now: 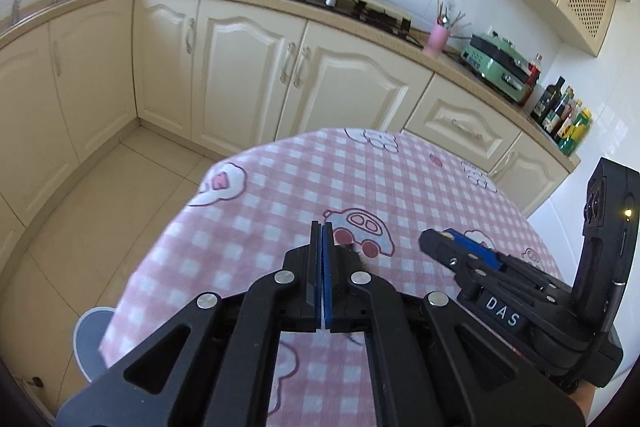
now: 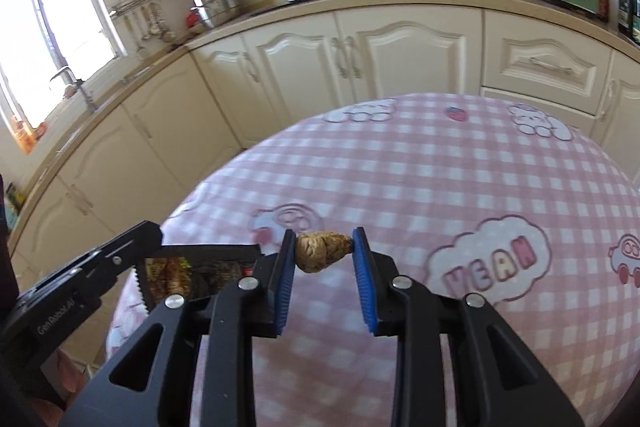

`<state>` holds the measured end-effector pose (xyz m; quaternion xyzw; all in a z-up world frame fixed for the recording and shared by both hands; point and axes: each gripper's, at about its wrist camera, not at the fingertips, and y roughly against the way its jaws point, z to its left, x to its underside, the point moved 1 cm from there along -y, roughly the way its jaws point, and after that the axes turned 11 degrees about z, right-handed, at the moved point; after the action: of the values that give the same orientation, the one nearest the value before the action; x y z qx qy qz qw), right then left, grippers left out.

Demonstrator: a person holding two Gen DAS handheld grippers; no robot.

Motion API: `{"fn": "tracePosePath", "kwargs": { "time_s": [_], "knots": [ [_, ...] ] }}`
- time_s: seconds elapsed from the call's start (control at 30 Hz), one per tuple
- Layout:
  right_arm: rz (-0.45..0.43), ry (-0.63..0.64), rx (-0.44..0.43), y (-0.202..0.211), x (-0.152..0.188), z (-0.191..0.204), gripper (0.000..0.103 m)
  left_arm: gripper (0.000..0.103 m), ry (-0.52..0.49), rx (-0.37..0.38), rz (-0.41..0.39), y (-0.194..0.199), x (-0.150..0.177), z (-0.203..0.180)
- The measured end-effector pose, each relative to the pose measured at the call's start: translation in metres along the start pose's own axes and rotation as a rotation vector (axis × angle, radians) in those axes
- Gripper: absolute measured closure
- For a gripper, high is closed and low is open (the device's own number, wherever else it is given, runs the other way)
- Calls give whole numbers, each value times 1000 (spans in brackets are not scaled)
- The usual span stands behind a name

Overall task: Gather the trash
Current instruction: 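Carry the black snack bag and peanut over the blue bucket, then open the left tool then the right tool to drop both into the bucket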

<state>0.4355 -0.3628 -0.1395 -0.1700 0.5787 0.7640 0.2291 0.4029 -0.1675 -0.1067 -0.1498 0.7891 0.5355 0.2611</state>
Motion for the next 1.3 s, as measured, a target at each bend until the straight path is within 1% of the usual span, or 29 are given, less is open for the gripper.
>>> {"fn": "tracePosePath", "kwargs": {
  "time_s": [0.17, 0.33, 0.5, 0.7, 0.83, 0.97, 1.07, 1.17, 1.3],
  "knots": [
    [-12, 20, -52, 9, 3, 28, 75, 103, 2, -8, -42, 25, 4, 7],
    [-14, 49, -95, 15, 9, 64, 75, 103, 25, -25, -83, 53, 10, 29],
    [-10, 100, -150, 18, 18, 110, 75, 103, 72, -40, -117, 83, 21, 64],
    [10, 191, -224, 14, 35, 188, 75, 103, 148, -99, -158, 121, 43, 120],
    [45, 240, -272, 1, 48, 236, 75, 103, 206, -146, -157, 137, 58, 163],
    [93, 282, -300, -19, 63, 279, 75, 103, 263, -220, -133, 143, 71, 201],
    [132, 305, -311, -39, 72, 306, 75, 103, 310, -248, -124, 143, 78, 229],
    [159, 319, -304, -57, 81, 326, 75, 103, 347, -257, -106, 136, 81, 254],
    [187, 334, -291, -80, 85, 344, 75, 103, 384, -256, -79, 120, 81, 277]
  ]
}}
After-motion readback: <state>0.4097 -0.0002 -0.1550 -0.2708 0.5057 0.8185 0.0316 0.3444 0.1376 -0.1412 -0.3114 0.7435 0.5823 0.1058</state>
